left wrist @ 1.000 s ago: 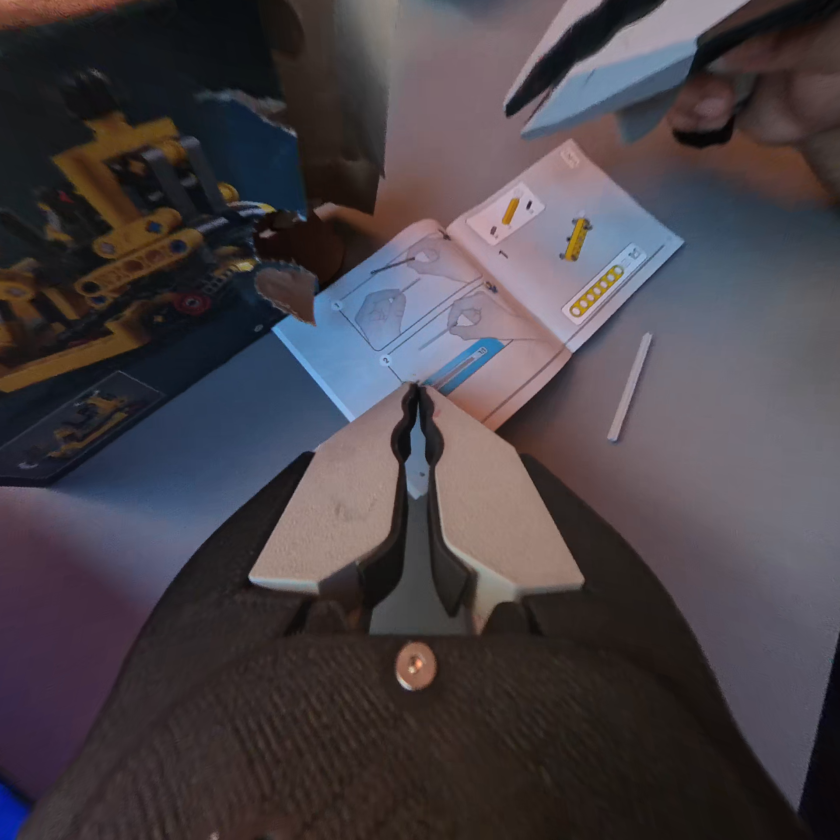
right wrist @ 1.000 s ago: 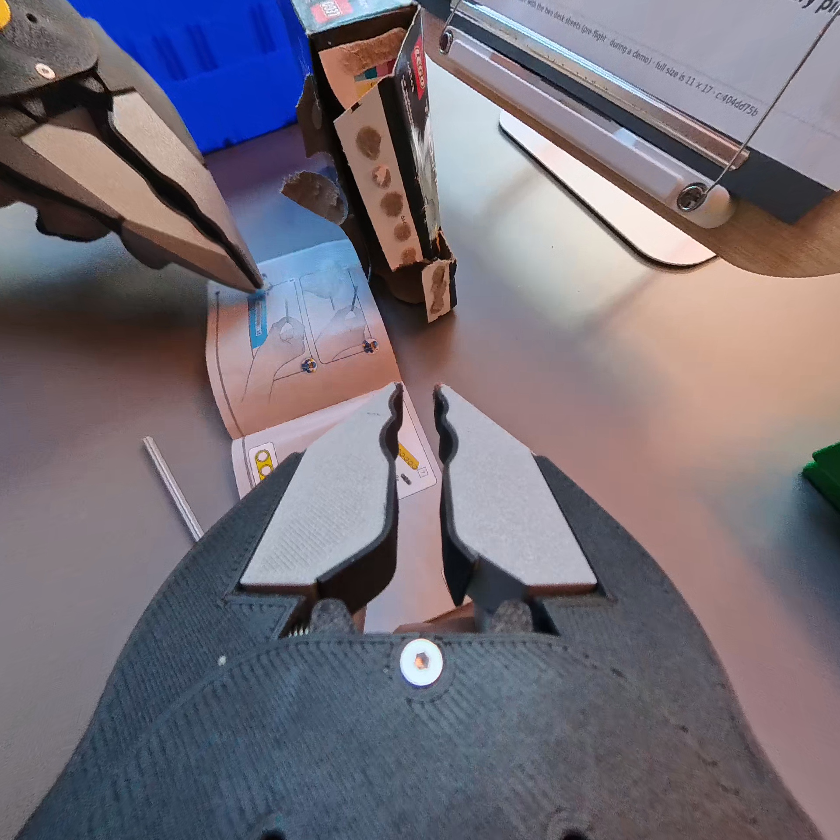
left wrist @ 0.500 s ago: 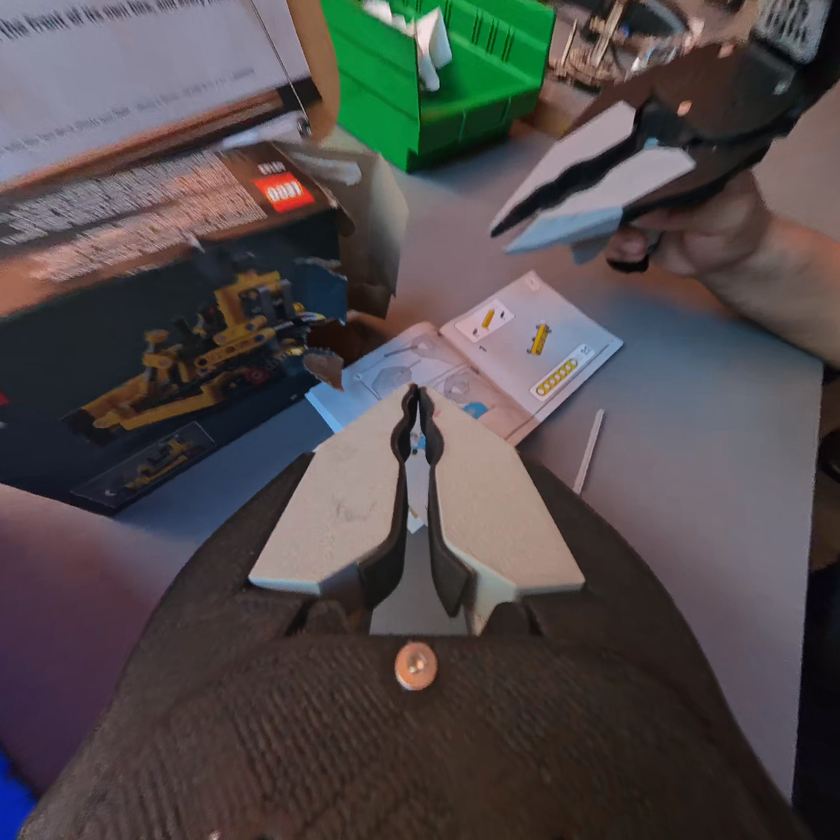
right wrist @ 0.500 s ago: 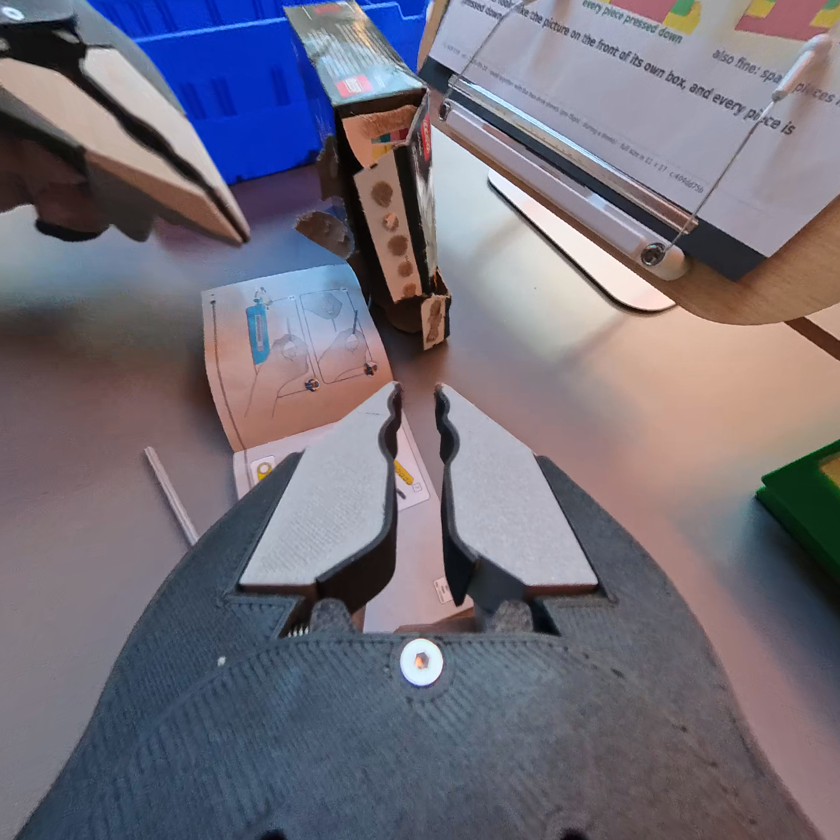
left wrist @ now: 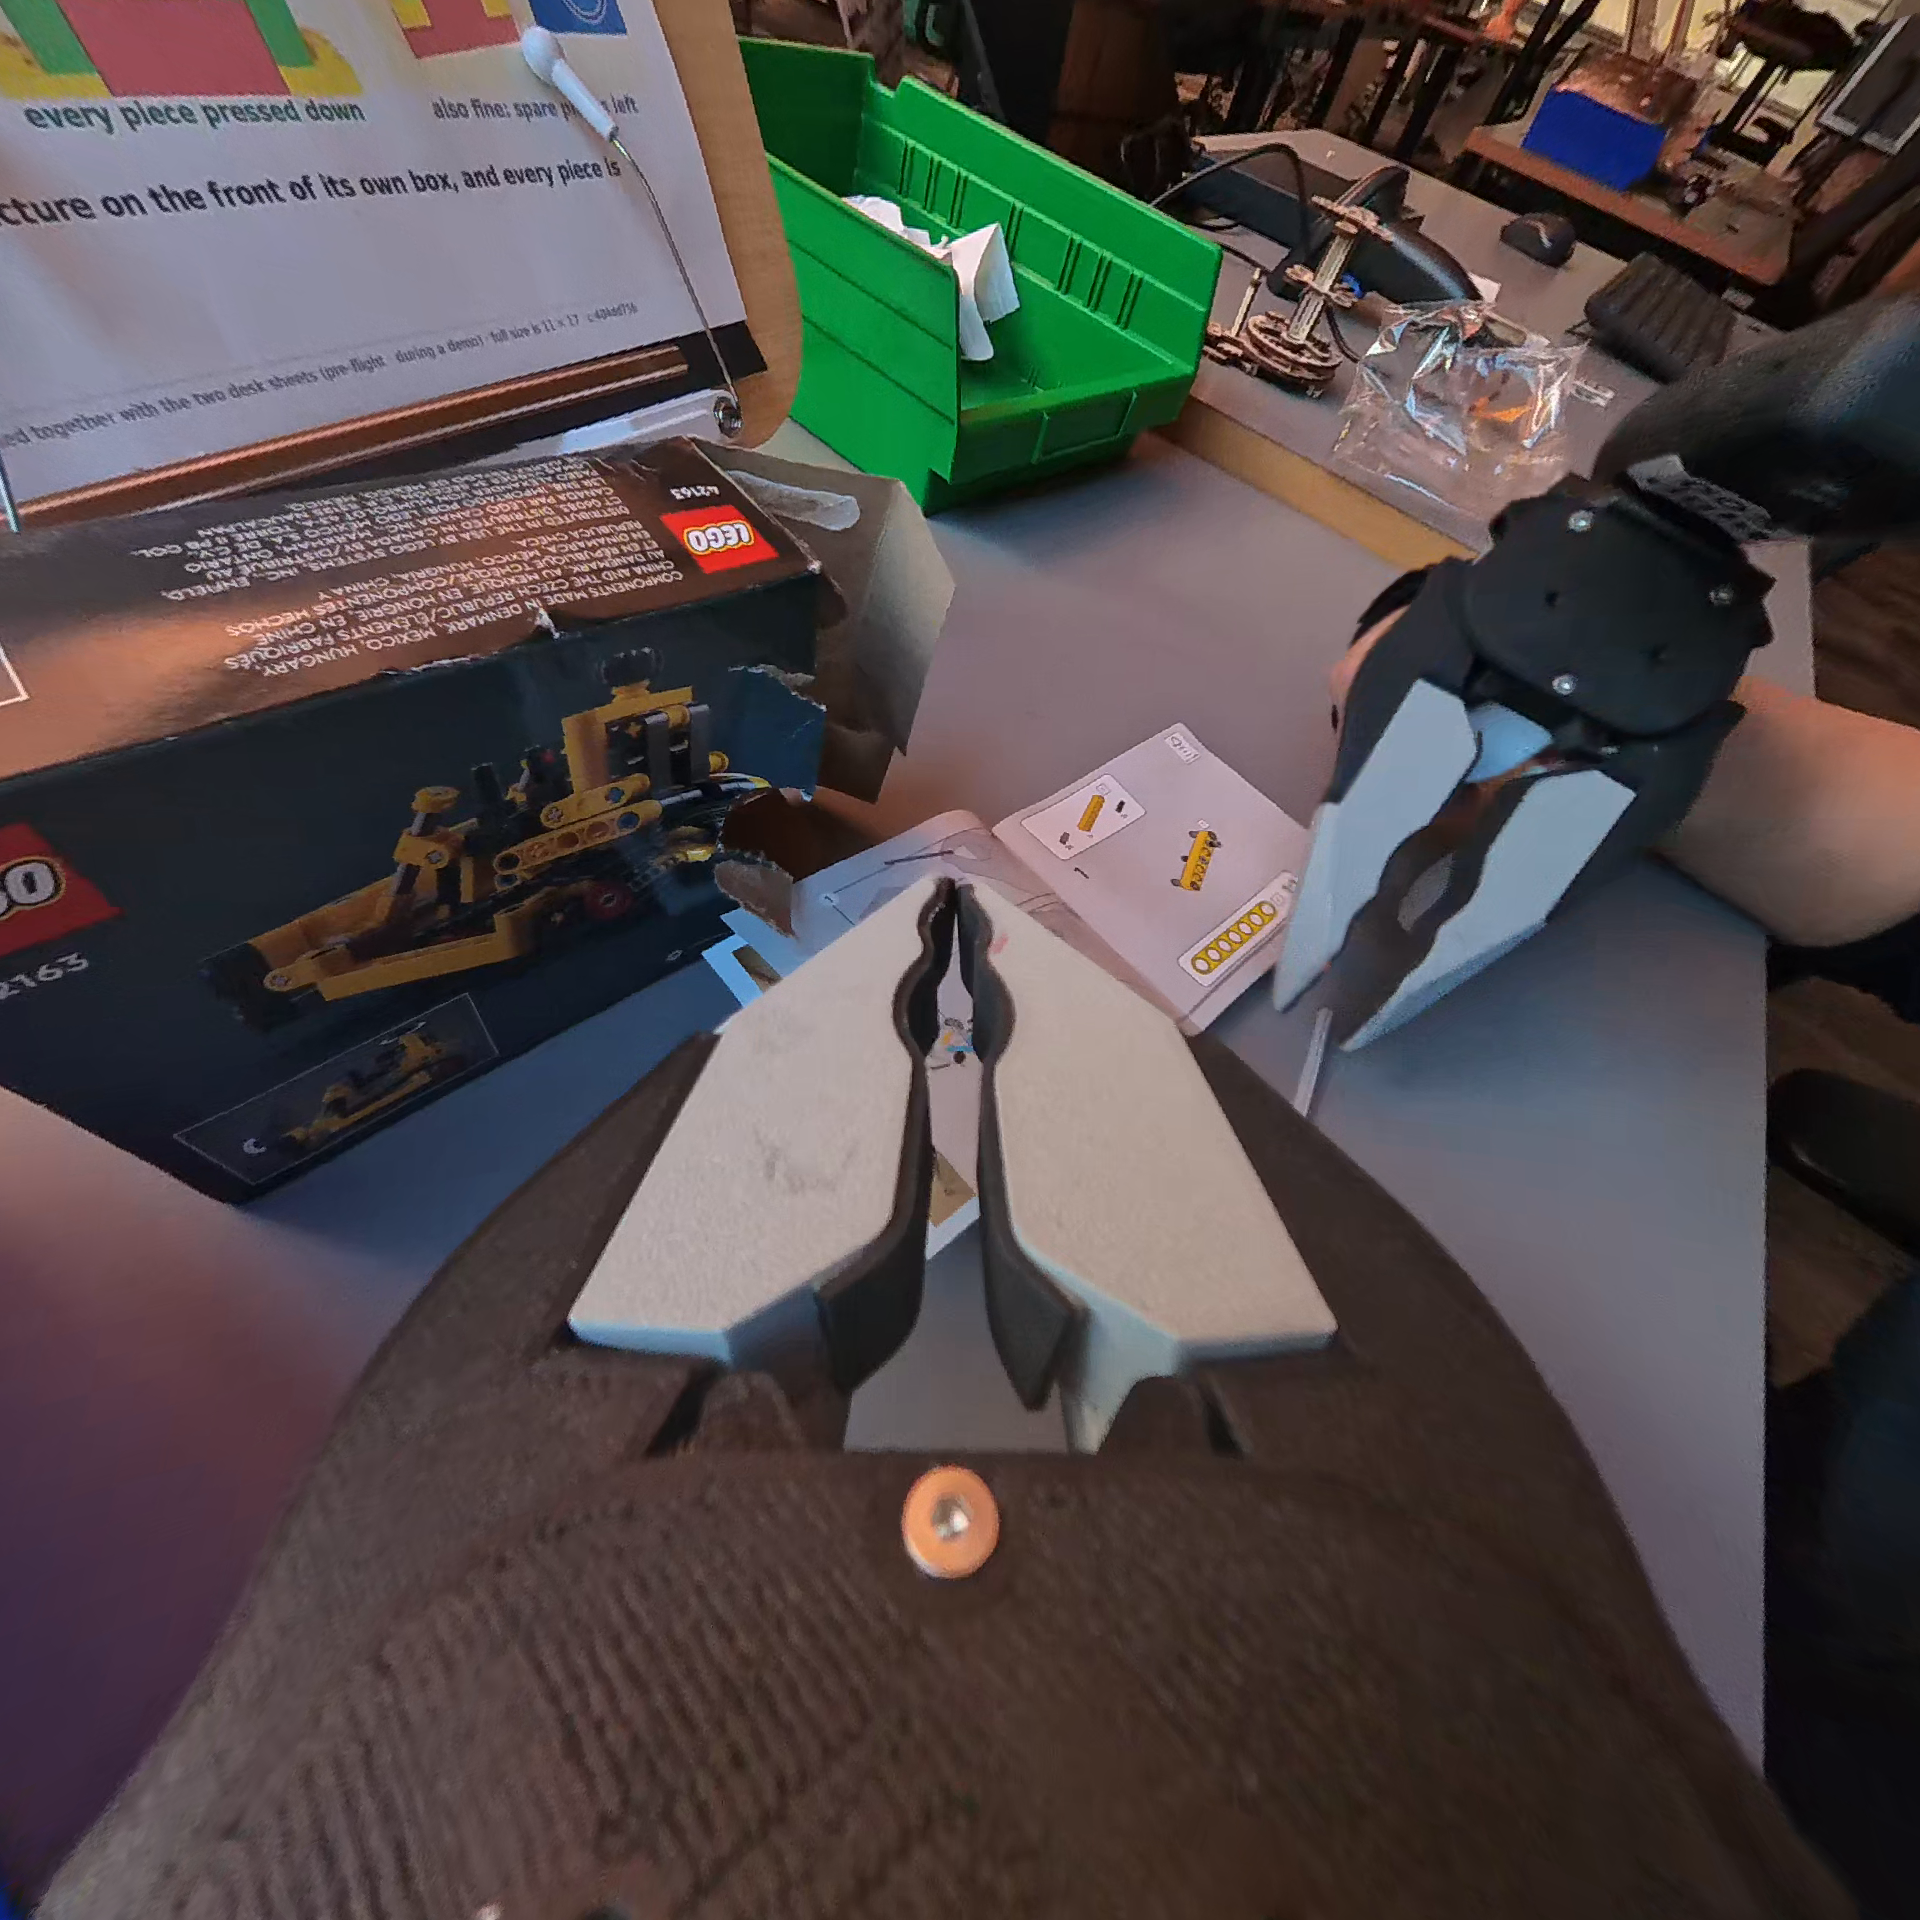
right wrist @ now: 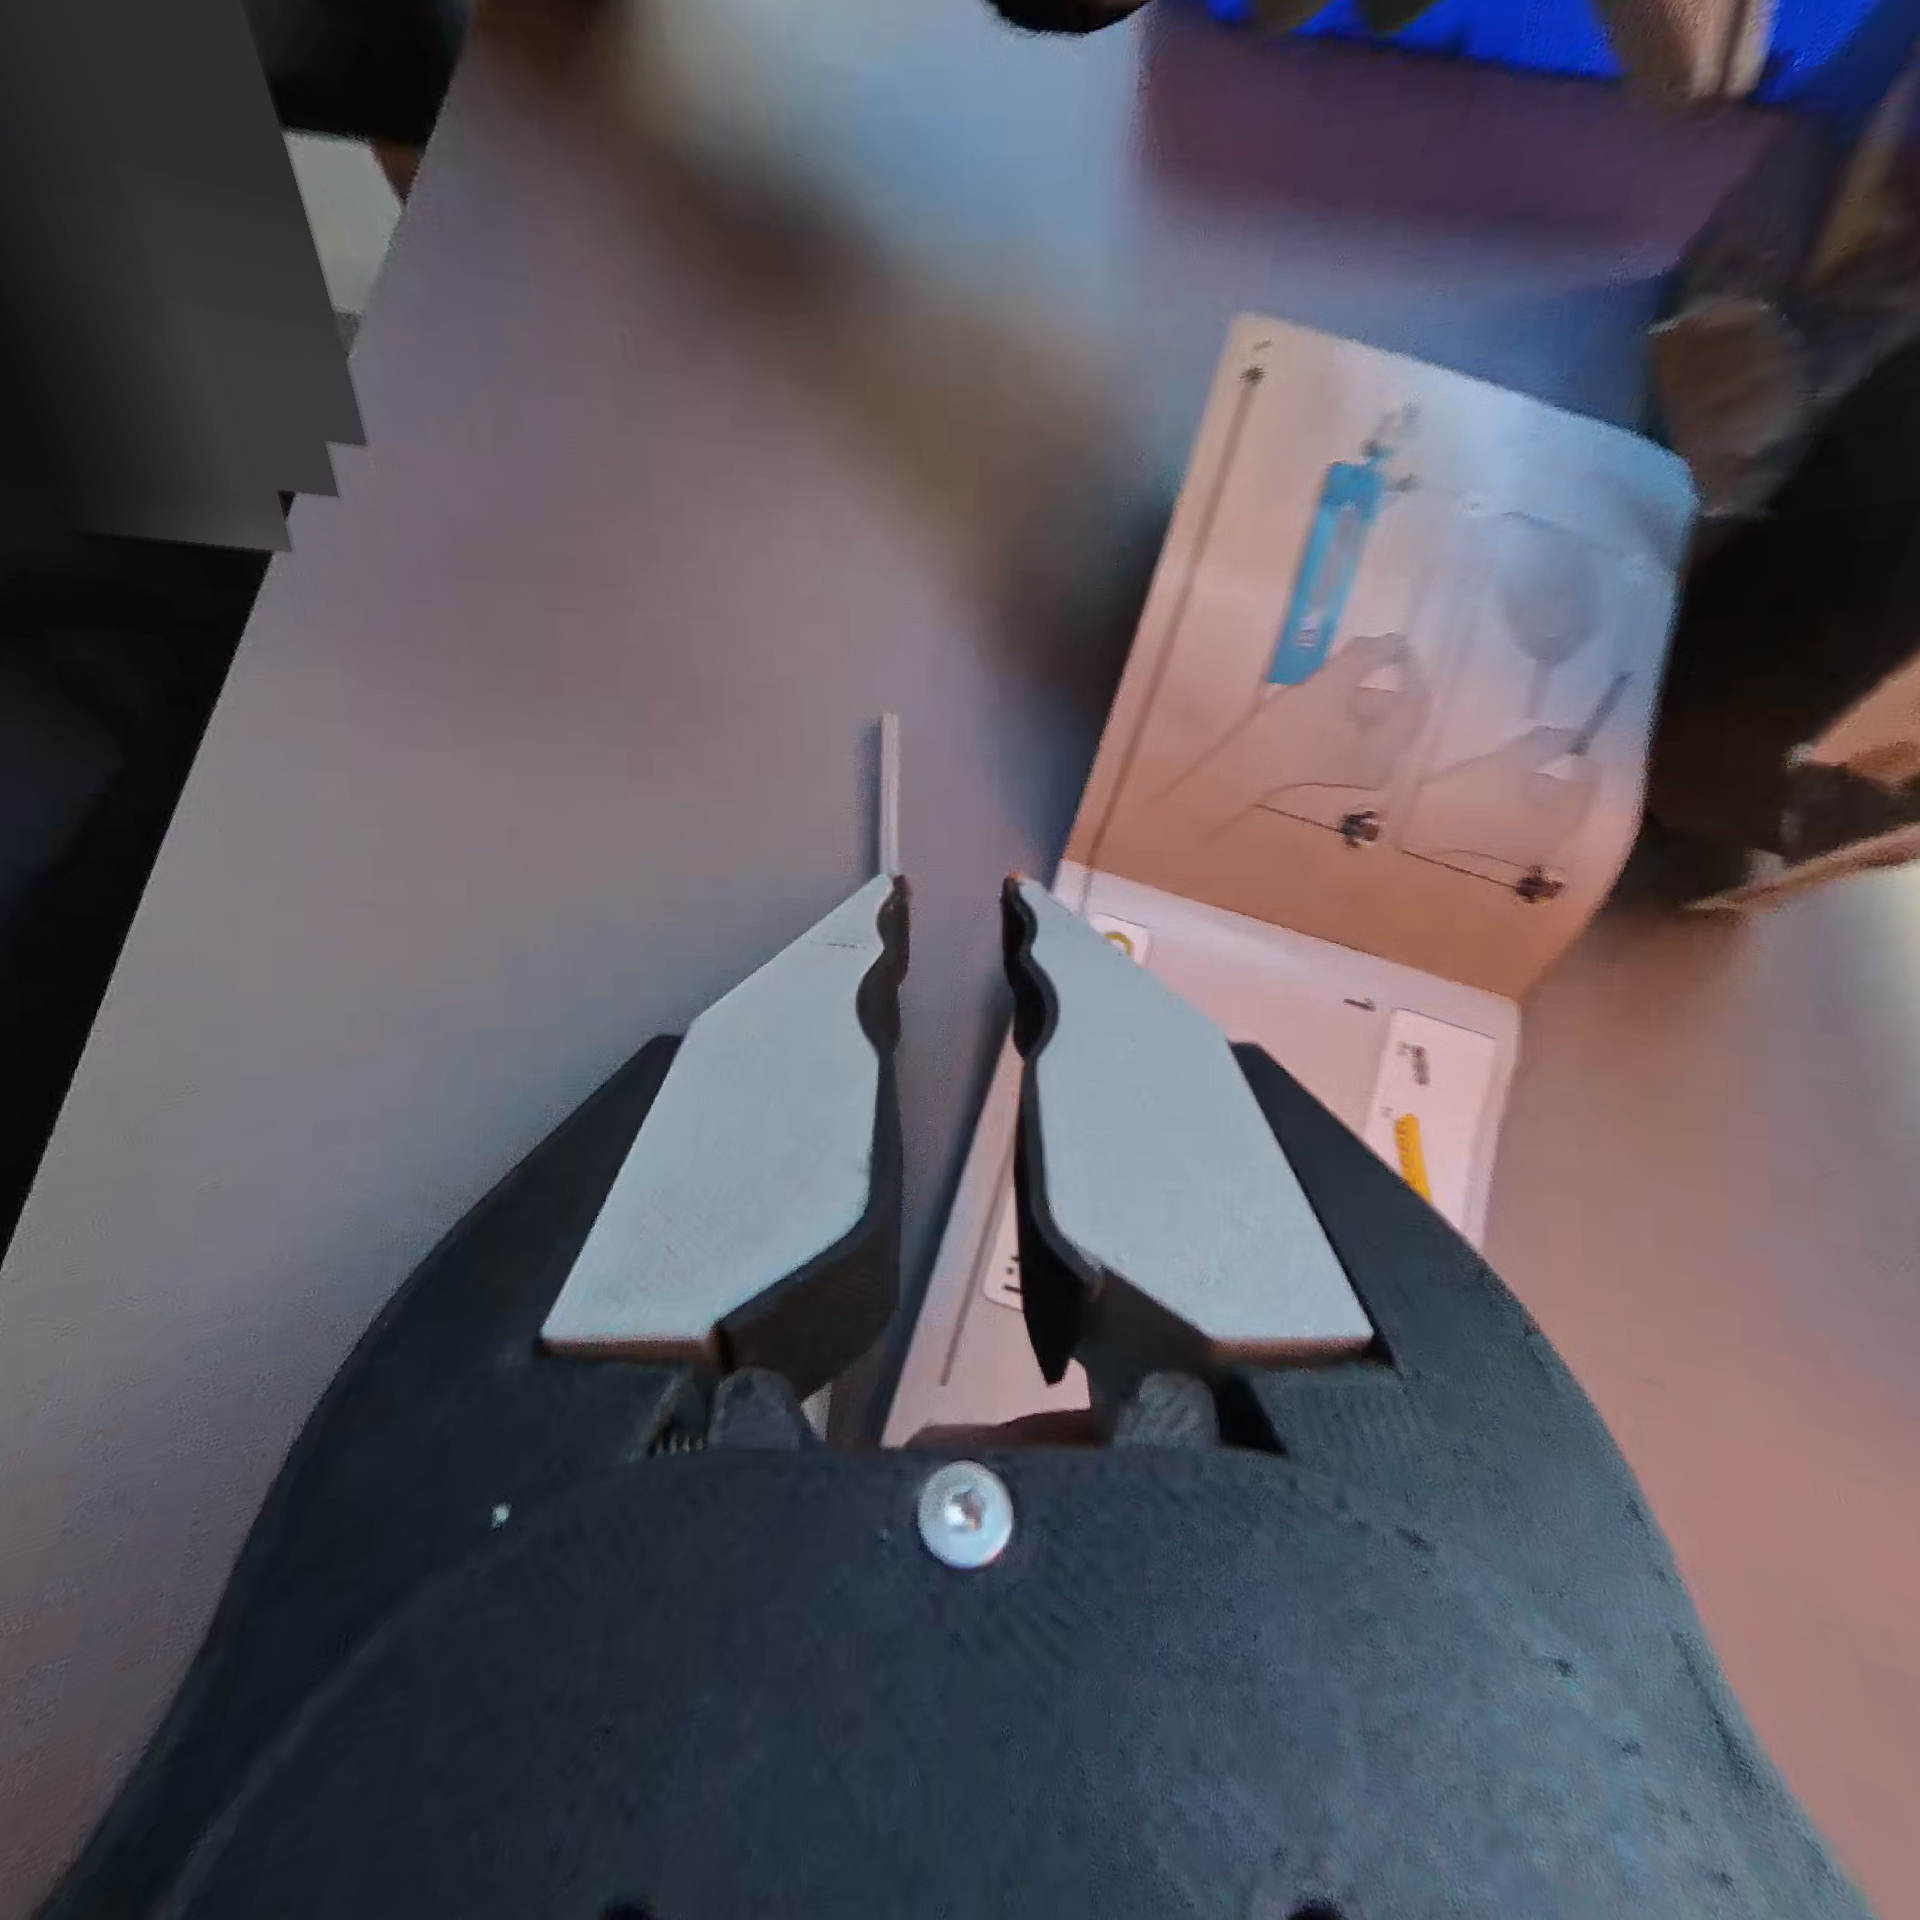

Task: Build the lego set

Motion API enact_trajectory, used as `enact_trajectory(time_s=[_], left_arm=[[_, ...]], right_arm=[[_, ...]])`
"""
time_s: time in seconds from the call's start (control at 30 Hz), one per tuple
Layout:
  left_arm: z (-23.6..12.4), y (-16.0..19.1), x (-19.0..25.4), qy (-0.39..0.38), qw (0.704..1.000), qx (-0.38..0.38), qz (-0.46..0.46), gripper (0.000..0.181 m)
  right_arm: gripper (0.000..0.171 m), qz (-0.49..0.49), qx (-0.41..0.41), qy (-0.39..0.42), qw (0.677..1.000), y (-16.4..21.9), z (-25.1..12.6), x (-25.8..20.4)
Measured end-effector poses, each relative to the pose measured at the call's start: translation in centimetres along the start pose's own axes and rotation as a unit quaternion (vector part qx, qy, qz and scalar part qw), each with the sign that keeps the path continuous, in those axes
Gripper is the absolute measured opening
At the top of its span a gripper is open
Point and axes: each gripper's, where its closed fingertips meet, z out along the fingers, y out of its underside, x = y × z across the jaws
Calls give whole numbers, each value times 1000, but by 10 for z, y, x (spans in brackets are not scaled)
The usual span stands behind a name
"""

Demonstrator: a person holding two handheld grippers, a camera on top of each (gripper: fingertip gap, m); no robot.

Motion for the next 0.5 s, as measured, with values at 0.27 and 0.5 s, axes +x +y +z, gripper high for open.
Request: enact_trajectory(time_s=[0.27,0.5], left_arm=[[5,7,2,2,1000,-19,10,0],[8,12,3,7,1000,-29,3,0]], right_arm=[[15,-25,-45,-12,999,13,11,-11],[1,-35,-47,2,998,12,12,-9]])
